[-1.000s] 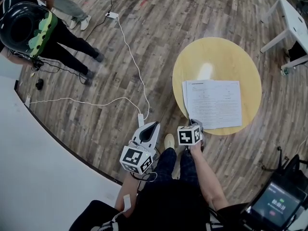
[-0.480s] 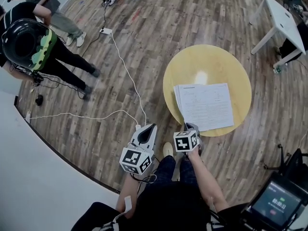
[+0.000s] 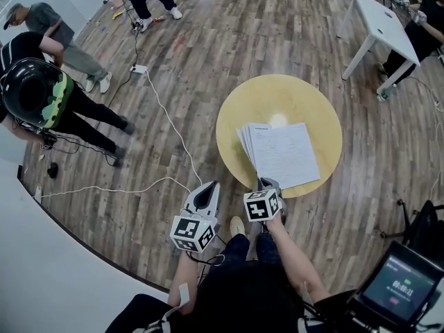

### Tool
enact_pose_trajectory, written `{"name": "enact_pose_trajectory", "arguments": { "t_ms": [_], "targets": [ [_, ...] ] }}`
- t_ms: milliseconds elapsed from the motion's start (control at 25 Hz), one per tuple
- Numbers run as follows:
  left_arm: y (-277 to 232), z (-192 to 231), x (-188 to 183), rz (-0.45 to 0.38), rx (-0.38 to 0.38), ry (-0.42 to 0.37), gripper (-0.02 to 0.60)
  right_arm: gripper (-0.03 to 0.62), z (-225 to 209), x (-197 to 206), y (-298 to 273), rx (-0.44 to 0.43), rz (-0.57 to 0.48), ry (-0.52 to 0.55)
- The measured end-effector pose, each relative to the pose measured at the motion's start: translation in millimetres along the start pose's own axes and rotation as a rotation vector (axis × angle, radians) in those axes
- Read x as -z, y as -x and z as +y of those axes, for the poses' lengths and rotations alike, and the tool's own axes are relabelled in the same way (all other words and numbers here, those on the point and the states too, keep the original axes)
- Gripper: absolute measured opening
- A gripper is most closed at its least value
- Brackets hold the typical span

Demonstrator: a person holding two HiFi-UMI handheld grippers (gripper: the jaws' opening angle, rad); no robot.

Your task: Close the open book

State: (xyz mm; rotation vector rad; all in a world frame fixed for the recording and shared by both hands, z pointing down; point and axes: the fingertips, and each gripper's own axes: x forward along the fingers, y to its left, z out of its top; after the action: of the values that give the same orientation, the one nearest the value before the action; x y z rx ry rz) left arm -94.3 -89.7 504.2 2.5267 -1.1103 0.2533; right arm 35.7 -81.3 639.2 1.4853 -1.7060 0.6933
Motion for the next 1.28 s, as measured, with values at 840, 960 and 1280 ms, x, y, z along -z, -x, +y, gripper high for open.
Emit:
{"name": "enact_pose_trajectory", "arguments": {
  "t_ms": [840,960,1280],
  "targets": [
    [-53.0,-54.2,-12.7,-0.005,0.034,-0.051,-0.002,0.023,-151.1,22.7,13.0,0.07,-0.04,-0.224],
    [-67.1,-62.2,-13.2,0.0,0.038,-0.054,-0.002,0.023,-179.6,32.2,8.6,0.081,-0.035,-0.267],
    [-99.4,-85.1,-8.1,0.014,0.05,-0.056,-0.002,0.023,-224.2,82.2,-14.9,0.067,0.027,-0.352]
  ]
}}
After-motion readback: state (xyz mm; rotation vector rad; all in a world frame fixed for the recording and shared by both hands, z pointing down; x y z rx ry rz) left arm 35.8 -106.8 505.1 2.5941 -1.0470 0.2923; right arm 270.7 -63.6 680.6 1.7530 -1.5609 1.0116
